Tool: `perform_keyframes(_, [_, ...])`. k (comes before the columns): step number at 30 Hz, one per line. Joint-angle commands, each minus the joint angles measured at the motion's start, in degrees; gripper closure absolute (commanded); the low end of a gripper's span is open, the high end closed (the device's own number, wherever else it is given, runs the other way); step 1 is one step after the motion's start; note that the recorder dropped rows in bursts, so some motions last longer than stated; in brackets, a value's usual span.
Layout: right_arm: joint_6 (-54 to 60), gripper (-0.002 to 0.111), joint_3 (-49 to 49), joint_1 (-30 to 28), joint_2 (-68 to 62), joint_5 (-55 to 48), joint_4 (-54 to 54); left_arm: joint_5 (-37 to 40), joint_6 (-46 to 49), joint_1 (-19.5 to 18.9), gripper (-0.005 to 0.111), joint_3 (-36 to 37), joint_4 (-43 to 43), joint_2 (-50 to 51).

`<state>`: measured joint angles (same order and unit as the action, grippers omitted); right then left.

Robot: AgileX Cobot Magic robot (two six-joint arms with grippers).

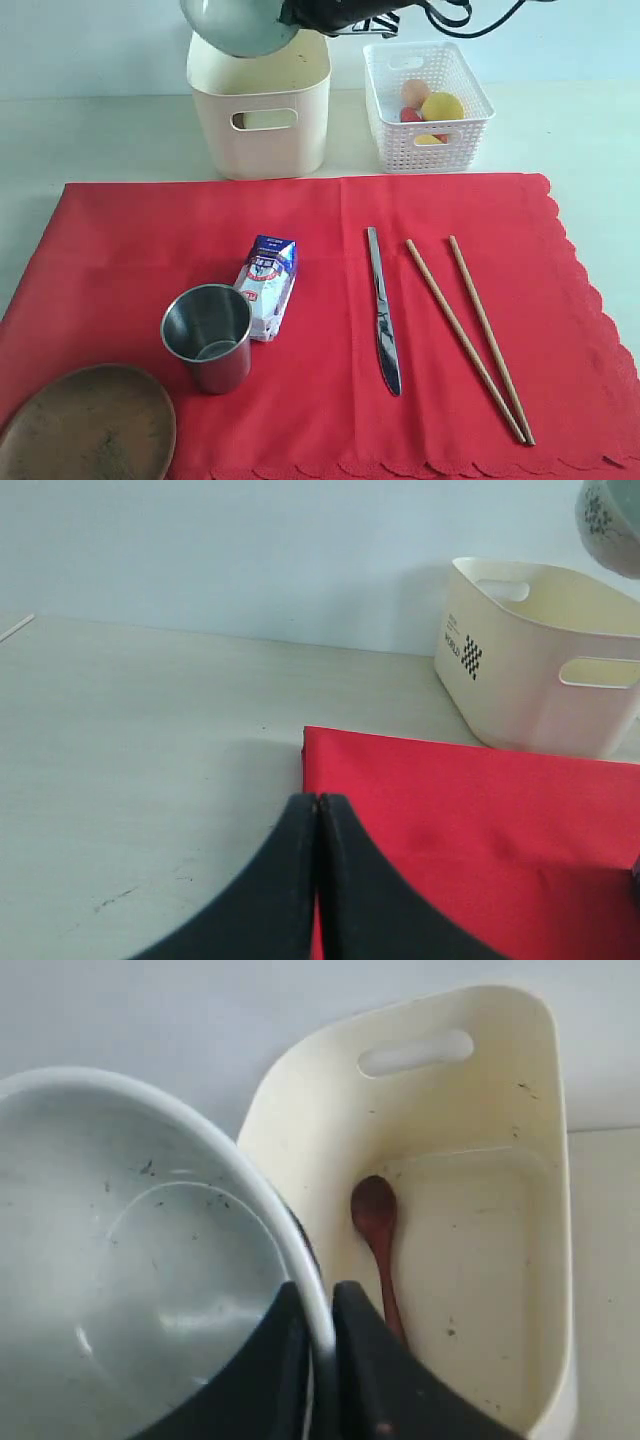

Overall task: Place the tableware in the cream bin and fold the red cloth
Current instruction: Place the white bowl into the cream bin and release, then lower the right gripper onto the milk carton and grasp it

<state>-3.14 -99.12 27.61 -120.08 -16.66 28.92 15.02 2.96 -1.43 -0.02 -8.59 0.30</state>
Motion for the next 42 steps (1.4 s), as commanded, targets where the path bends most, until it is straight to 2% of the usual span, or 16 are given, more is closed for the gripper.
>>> perform_keyframes(1, [-3.3, 0.080, -0.1, -0.3, -1.3, 2.2, -4.5, -0.4, 0.0, 0.4, 0.104, 0.0, 0.4, -0.3])
perform_keyframes(7, [-3.5, 0.048, -0.1, -0.3, -1.8, 2.8, -4.5, -0.4, 0.0, 0.4, 0.104, 0.0, 0.4, -0.3])
perform_keyframes(10, [-4.1, 0.037, -0.1, -0.3, -1.8, 2.1, -4.5, -0.4, 0.0, 0.4, 0.104, 0.0, 0.4, -0.3])
perform_keyframes(16, [-4.4, 0.037, -0.1, -0.7, -0.1, -9.0, -4.5, -0.4, 0.0, 0.4, 0.104, 0.0, 0.4, -0.3])
perform_keyframes(19, [-3.8, 0.037, -0.1, -0.7, 1.4, -14.4, -9.7, -0.4, 0.0, 0.4, 0.104, 0.0, 0.4, -0.3])
perform_keyframes(25, [-3.8, 0.046, -0.1, -0.7, 5.5, -23.8, -18.3, -0.4, 0.0, 0.4, 0.104, 0.0, 0.4, -0.3])
perform_keyframes(27, [-3.8, 0.054, -0.1, -0.7, 6.7, -26.9, -19.0, -0.4, 0.0, 0.4, 0.104, 0.0, 0.4, -0.3])
perform_keyframes(32, [-3.6, 0.085, -0.1, -0.3, 9.2, -33.0, -19.1, -0.4, 0.0, 0.4, 0.104, 0.0, 0.4, -0.3])
perform_keyframes(37, [-3.6, 0.108, 0.9, 0.6, 11.7, -34.6, -19.2, -0.4, 0.0, 0.4, 0.104, 0.0, 0.4, -0.3])
perform_keyframes(42, [-3.6, 0.108, 5.0, 2.9, 15.2, -32.9, -19.2, -0.4, 0.0, 0.4, 0.104, 0.0, 0.4, -0.3])
